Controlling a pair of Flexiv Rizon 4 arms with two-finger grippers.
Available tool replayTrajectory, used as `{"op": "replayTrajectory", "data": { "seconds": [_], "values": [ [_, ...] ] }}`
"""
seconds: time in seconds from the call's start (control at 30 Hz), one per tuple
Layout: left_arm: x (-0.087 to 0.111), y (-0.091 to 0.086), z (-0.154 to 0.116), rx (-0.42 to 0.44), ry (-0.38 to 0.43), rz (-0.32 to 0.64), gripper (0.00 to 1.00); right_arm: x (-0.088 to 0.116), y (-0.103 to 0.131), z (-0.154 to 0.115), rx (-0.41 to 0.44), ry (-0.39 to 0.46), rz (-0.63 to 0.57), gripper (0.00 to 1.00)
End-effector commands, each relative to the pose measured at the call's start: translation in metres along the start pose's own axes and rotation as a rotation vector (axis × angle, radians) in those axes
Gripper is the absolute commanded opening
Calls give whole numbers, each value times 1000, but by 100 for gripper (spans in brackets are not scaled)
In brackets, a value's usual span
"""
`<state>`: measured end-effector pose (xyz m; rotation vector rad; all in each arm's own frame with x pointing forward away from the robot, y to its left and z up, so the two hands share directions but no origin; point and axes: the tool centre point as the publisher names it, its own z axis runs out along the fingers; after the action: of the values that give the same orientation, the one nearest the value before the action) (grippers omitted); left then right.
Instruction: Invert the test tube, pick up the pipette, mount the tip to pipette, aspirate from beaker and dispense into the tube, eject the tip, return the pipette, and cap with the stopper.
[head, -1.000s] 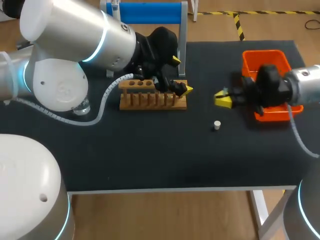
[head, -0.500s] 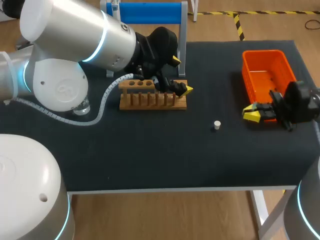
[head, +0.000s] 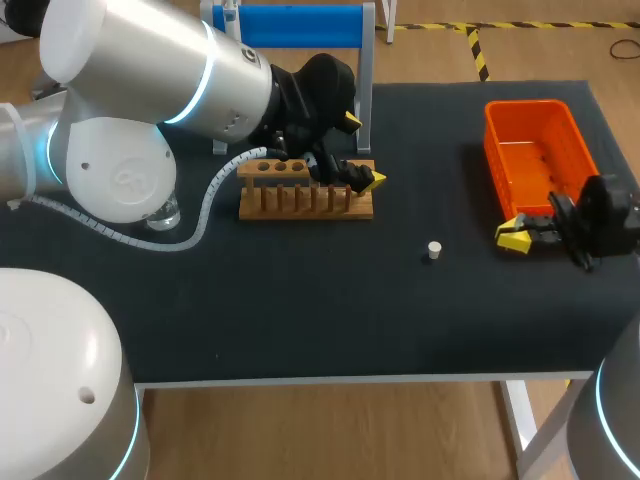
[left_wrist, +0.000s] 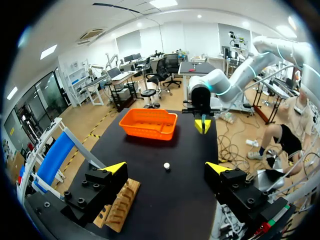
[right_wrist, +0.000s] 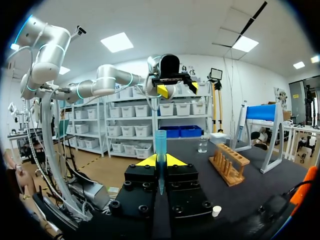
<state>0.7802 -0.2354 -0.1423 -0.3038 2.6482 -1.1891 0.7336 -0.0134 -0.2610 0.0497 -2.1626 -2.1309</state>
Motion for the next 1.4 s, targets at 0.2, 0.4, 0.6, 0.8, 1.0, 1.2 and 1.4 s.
{"op": "replayTrajectory", "data": {
  "seconds": [0.2,0.4,0.6,0.8,1.0,1.2,1.4],
  "values": [
    [0,-1,-1,-6,1,-1,100,-2,1,1,9,8,4,0],
    [0,-1,-1,-6,1,-1,100,-2,1,1,9,8,4,0],
    [0,-1,-1,-6,1,-1,100,-2,1,1,9,8,4,0],
    [-7,6,-1,-31,-11,-28,100,-2,1,1,9,8,4,0],
    [-50,52,-16,-73,-106,-170,100,-2,1,1,9,8,4,0],
    [-95,88,-43,-149,-248,-313,100,-2,1,1,9,8,4,0],
    [-127,108,-64,-159,-355,-412,100,-2,1,1,9,8,4,0]
  ]
}}
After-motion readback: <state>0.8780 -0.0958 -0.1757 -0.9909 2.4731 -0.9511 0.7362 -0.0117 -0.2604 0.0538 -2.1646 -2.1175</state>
